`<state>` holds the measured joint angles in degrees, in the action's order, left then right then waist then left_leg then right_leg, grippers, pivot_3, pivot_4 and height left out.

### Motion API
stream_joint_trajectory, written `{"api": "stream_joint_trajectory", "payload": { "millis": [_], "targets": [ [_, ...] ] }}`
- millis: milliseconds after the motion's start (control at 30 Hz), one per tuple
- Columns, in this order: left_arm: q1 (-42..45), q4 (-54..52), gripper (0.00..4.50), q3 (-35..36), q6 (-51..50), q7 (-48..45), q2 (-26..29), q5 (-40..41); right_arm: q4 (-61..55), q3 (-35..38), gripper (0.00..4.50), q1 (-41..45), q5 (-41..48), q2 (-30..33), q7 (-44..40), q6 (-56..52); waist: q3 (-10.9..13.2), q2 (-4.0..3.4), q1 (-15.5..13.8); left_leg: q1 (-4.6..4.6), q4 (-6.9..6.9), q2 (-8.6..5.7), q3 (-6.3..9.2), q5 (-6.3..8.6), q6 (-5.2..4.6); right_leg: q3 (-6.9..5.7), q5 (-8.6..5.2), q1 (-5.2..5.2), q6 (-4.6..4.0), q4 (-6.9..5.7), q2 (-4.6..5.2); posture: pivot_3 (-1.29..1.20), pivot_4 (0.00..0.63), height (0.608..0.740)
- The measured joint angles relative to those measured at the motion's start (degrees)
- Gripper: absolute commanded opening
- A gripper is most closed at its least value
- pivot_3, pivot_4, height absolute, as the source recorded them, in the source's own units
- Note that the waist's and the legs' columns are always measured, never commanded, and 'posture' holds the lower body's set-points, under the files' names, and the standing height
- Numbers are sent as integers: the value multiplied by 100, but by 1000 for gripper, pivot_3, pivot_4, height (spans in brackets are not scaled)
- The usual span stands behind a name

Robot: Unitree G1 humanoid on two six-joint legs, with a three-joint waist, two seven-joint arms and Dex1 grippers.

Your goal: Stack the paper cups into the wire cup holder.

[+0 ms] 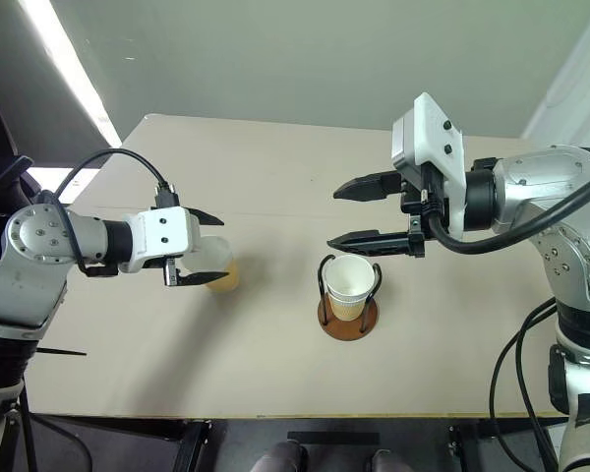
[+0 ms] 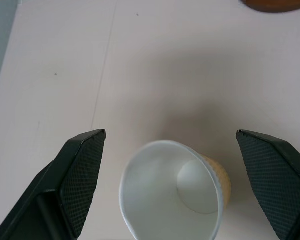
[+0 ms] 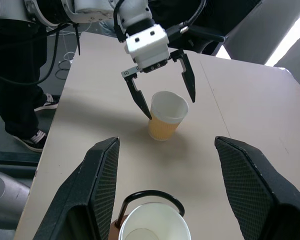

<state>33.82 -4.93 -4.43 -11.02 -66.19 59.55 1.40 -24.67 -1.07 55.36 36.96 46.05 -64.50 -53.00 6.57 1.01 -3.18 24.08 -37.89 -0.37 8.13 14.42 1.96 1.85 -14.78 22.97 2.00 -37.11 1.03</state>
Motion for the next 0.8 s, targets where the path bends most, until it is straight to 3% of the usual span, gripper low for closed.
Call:
{"api": "stream_joint_trajectory", "payload": {
  "millis": [667, 800],
  "targets": [
    [-143, 921, 4500, -349, 848, 241, -121, -820, 2, 0, 3039, 0, 161, 232, 96, 4, 0, 0, -2, 0, 0, 0, 0, 3, 5, 0, -4, 6, -7, -9, 0, 0, 150, 740],
    [-142, 961, 3617, -495, 892, 152, -213, -821, 5, 0, 3085, 0, 163, 253, 113, 4, 0, 0, -2, 0, -1, 0, 0, 3, 5, 0, -4, 7, -7, -11, 0, 0, 150, 740]
  ]
}}
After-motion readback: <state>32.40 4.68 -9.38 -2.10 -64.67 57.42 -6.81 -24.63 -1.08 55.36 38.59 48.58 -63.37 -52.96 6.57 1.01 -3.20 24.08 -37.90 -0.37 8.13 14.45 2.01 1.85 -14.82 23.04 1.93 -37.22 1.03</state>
